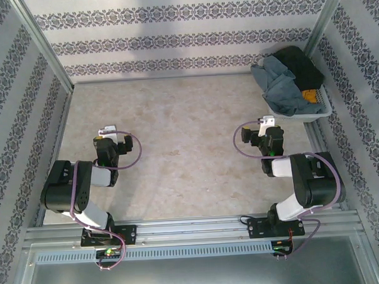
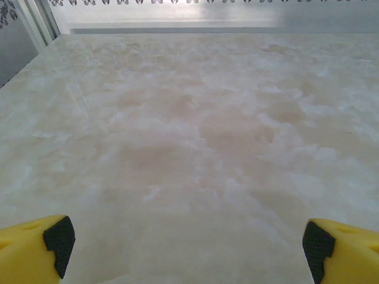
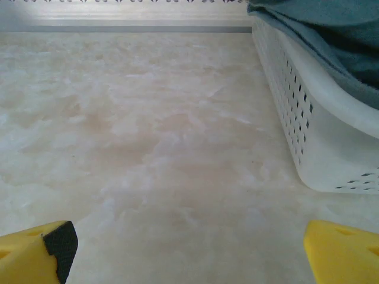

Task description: Fold and stack the t-shirts

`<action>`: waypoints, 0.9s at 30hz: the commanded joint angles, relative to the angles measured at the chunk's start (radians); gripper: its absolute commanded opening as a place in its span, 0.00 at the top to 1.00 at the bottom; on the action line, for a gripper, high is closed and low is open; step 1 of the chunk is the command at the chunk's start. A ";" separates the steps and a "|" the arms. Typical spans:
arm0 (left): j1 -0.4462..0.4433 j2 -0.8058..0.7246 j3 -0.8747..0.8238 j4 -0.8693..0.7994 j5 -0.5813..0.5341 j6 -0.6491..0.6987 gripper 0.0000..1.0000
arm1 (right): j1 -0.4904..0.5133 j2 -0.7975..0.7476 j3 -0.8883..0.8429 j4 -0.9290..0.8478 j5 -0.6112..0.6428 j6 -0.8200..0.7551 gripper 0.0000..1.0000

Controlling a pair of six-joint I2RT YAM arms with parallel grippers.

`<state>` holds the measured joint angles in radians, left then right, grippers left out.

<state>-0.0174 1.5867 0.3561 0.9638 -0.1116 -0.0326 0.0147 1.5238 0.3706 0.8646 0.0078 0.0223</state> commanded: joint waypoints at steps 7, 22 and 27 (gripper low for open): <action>0.010 -0.004 0.014 0.002 -0.003 0.002 0.00 | -0.005 -0.014 0.018 0.018 -0.012 0.002 0.02; 0.010 -0.005 0.010 0.009 -0.018 -0.005 0.00 | -0.007 -0.014 0.019 0.019 -0.013 0.002 0.02; 0.010 -0.005 0.011 0.002 -0.017 -0.004 0.00 | 0.037 -0.089 0.015 -0.017 0.188 0.017 0.02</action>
<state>-0.0174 1.5867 0.3561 0.9642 -0.1162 -0.0330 0.0246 1.5150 0.3714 0.8585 0.0517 0.0235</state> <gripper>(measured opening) 0.998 0.978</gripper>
